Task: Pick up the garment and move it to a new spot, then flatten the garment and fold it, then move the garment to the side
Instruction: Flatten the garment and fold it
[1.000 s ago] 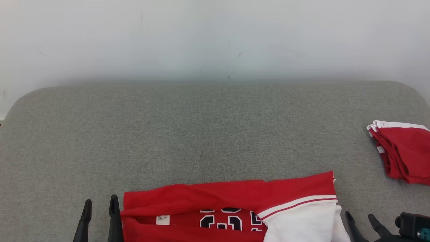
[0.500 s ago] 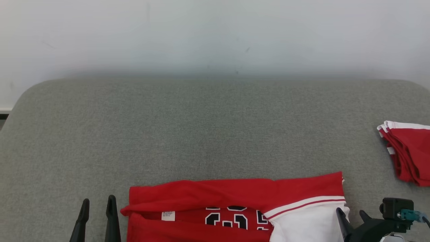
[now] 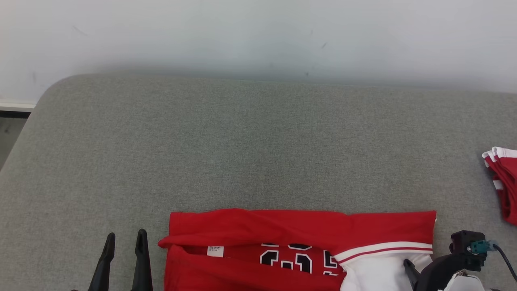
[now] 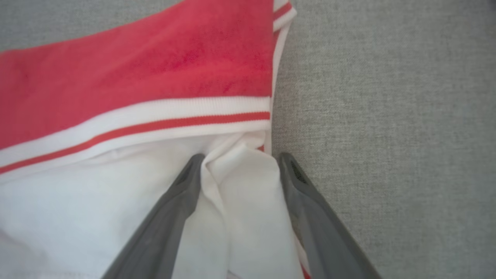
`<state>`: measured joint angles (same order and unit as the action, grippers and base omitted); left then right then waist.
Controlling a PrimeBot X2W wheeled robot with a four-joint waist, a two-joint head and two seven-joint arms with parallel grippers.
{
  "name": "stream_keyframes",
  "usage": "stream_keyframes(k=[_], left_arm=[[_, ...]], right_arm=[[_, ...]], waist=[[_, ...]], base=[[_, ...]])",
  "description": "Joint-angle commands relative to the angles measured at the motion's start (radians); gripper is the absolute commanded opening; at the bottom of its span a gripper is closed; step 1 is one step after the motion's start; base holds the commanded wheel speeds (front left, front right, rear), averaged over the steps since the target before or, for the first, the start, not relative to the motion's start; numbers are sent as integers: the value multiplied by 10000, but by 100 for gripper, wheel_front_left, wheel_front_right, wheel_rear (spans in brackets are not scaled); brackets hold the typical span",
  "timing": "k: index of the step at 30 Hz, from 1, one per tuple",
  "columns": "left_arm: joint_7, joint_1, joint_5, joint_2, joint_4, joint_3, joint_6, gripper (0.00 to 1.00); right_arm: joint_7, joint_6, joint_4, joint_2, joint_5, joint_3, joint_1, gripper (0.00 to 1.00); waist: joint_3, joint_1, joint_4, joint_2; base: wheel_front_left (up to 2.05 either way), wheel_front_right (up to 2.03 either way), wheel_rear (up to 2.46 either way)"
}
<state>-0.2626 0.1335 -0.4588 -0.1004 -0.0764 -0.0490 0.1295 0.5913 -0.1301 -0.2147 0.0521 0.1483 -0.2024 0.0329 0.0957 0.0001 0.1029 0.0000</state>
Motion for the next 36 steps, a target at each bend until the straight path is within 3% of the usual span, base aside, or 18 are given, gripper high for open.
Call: stream_keyframes(k=[1,5,6,8,9,14,26,32,36], left_arm=[[-26,-148,69,-42,37,-27,14,100],[-26,-131,30,-52,115,-100,14,100],[-26,-139,17,-55,132,-113,14,100],[-26,-138,-2,-66,154,-116,14,100],[-26,-126,-7,-73,161,-115,14,100],[-26,-42,-9,-119,163,-82,14,100],[-26,-8,78,-141,25,70,13,100],[-26,-114,138,-129,22,82,4,100],[-26,-175,122,-121,69,59,4,100]], right_arm=[[277,-4,-325,-30,33,7,-6,100],[716,-6,-640,-52,217,169,50,100],[824,-15,-695,-71,336,261,64,82],[856,-29,-660,-125,550,464,132,9],[816,-30,-630,-126,584,509,150,0],[379,19,-401,0,85,-233,301,0],[477,13,992,3,-357,-2526,30,0],[807,13,2581,-2,-1045,-3714,-240,0],[1131,11,3424,-11,-1291,-3775,-418,0]], waist=[[87,-1,113,0],[96,-1,185,0],[87,-1,195,0],[65,-1,201,0],[51,-1,195,0],[-15,-1,131,0],[113,-1,-148,0],[177,-1,-332,0],[162,-1,-396,0]], base=[[0,0,0],[0,0,0],[0,0,0],[0,0,0],[0,0,0],[0,0,0],[0,0,0],[0,0,0],[0,0,0]])
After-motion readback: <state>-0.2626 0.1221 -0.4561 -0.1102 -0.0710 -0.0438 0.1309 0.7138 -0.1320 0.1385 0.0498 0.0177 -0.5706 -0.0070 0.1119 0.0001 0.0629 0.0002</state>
